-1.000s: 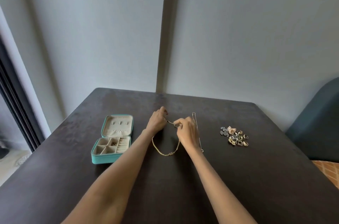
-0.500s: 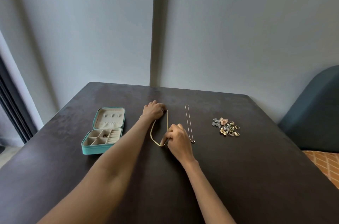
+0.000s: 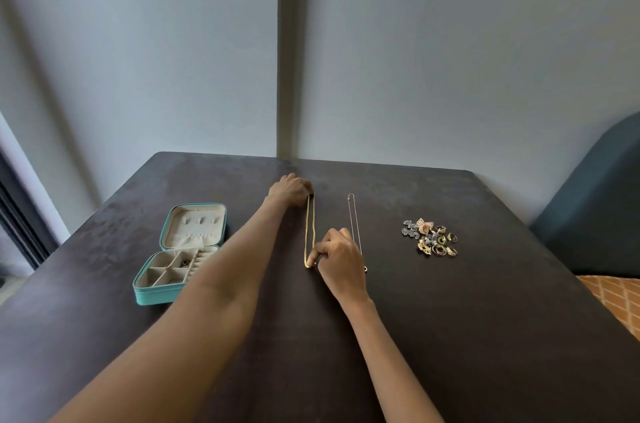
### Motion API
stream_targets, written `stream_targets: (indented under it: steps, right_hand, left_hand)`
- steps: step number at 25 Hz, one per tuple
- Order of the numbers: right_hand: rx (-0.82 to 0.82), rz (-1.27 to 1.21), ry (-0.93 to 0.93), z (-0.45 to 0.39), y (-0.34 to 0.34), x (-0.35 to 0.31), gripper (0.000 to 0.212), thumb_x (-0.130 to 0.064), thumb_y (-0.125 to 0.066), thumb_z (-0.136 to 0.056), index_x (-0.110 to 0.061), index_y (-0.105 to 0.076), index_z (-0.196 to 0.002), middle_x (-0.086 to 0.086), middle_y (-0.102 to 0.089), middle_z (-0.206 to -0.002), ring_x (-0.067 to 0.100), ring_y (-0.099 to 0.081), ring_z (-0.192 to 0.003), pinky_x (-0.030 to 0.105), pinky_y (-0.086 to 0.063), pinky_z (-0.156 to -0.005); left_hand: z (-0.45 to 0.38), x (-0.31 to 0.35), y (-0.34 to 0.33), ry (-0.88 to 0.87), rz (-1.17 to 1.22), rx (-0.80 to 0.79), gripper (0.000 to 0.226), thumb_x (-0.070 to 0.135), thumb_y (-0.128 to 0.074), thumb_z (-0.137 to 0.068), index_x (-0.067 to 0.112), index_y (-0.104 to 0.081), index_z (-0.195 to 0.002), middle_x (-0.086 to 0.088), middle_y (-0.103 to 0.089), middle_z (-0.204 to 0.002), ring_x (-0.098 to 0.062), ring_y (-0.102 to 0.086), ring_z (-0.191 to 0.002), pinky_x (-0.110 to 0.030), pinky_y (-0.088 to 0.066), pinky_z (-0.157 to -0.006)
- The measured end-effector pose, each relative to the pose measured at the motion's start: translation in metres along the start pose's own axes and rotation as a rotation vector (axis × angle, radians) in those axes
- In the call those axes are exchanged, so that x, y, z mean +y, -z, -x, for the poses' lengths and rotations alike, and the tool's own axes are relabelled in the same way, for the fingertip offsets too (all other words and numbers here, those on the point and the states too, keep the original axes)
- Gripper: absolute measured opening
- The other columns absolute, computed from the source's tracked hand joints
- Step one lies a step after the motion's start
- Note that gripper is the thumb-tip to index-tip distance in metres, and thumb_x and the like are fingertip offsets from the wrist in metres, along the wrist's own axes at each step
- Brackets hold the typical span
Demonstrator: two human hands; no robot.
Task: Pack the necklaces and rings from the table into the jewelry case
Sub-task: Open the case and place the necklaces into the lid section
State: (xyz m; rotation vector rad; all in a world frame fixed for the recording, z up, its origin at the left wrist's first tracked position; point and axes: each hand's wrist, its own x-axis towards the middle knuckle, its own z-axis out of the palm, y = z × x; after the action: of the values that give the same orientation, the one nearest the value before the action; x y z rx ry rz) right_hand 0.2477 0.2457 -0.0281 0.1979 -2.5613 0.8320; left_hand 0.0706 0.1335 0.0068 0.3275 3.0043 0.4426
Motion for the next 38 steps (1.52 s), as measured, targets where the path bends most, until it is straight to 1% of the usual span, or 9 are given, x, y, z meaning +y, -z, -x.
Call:
stream_targets:
  steps: [12, 15, 18, 22, 25, 28, 31, 34, 38]
  right_hand:
    - [-0.031, 0.006, -0.011, 0.001, 0.002, 0.001, 0.040, 0.007, -0.049, -0.075, -0.020, -0.073, -0.057, -0.012, -0.051, -0.064, 0.009, -0.045, -0.075, 0.025, -0.043, -0.063]
    - [-0.012, -0.028, -0.018, 0.002, 0.005, -0.003, 0.038, -0.002, -0.042, -0.074, -0.019, -0.073, -0.058, -0.012, -0.049, -0.065, 0.010, -0.044, -0.074, 0.023, -0.041, -0.063]
    - [0.074, -0.072, -0.065, 0.001, 0.004, -0.002, 0.042, 0.005, -0.040, -0.077, -0.019, -0.073, -0.066, -0.006, -0.051, -0.068, 0.013, -0.046, -0.077, 0.022, -0.038, -0.066]
    - [0.102, -0.154, -0.129, -0.007, 0.003, -0.014, 0.039, 0.008, -0.044, -0.083, -0.017, -0.074, -0.081, -0.002, -0.062, -0.080, 0.014, -0.049, -0.083, 0.023, -0.040, -0.071]
    - [0.048, -0.194, -0.095, -0.023, -0.006, -0.045, 0.028, 0.000, -0.048, -0.086, -0.013, -0.073, -0.091, 0.004, -0.067, -0.092, 0.023, -0.056, -0.096, 0.024, -0.040, -0.078]
    - [-0.126, -0.187, -0.080, -0.033, -0.017, -0.091, 0.028, -0.009, -0.046, -0.090, -0.015, -0.068, -0.105, 0.005, -0.068, -0.109, 0.022, -0.057, -0.108, 0.029, -0.038, -0.091]
    - [-0.247, -0.107, -0.032, -0.026, -0.031, -0.135, 0.027, -0.018, -0.046, -0.092, -0.017, -0.066, -0.110, 0.006, -0.067, -0.114, 0.024, -0.058, -0.108, 0.034, -0.047, -0.086]
    - [-0.319, 0.064, -0.003, -0.014, -0.046, -0.153, 0.025, -0.017, -0.049, -0.090, -0.020, -0.068, -0.107, 0.007, -0.063, -0.117, 0.026, -0.056, -0.110, 0.036, -0.048, -0.085]
    - [-0.350, 0.113, -0.060, -0.004, -0.054, -0.158, 0.032, -0.009, -0.049, -0.088, -0.018, -0.063, -0.115, 0.010, -0.053, -0.123, 0.030, -0.054, -0.114, 0.033, -0.043, -0.092]
  left_hand:
    - [-0.007, -0.010, 0.000, -0.066, 0.019, -0.035, 0.048, 0.007, -0.036, -0.087, 0.027, -0.059, -0.124, -0.014, -0.047, -0.126, -0.033, -0.041, -0.125, -0.042, -0.033, -0.109]
    - [-0.002, -0.011, 0.000, -0.084, 0.028, -0.065, 0.048, 0.007, -0.032, -0.089, 0.029, -0.057, -0.123, -0.013, -0.040, -0.121, -0.035, -0.047, -0.115, -0.047, -0.039, -0.104]
    - [0.009, -0.017, 0.011, -0.117, 0.073, -0.044, 0.044, 0.005, -0.032, -0.091, 0.027, -0.052, -0.123, -0.010, -0.033, -0.123, -0.031, -0.050, -0.111, -0.045, -0.040, -0.103]
    - [0.043, -0.030, 0.051, -0.218, 0.065, 0.035, 0.028, 0.012, -0.046, -0.094, 0.017, -0.059, -0.118, -0.013, -0.044, -0.123, -0.029, -0.053, -0.110, -0.037, -0.040, -0.100]
    - [0.085, -0.057, 0.066, -0.231, 0.085, 0.131, 0.018, 0.017, -0.055, -0.091, 0.013, -0.065, -0.105, -0.013, -0.050, -0.116, -0.030, -0.057, -0.103, -0.039, -0.044, -0.094]
    - [0.136, -0.091, 0.064, -0.178, 0.099, 0.252, 0.014, 0.017, -0.059, -0.088, 0.012, -0.067, -0.099, -0.012, -0.051, -0.113, -0.030, -0.058, -0.099, -0.043, -0.045, -0.091]
    - [0.180, -0.120, 0.063, -0.089, 0.089, 0.330, 0.017, 0.021, -0.060, -0.088, 0.013, -0.069, -0.099, -0.011, -0.054, -0.110, -0.028, -0.059, -0.100, -0.039, -0.045, -0.088]
    - [0.208, -0.137, 0.063, -0.002, 0.005, 0.276, 0.021, 0.029, -0.059, -0.089, 0.018, -0.071, -0.102, -0.006, -0.062, -0.111, -0.025, -0.060, -0.102, -0.034, -0.042, -0.087]
    - [0.229, -0.143, 0.062, -0.005, -0.068, 0.136, 0.028, 0.042, -0.059, -0.087, 0.020, -0.073, -0.099, -0.002, -0.069, -0.107, -0.023, -0.062, -0.101, -0.033, -0.040, -0.089]
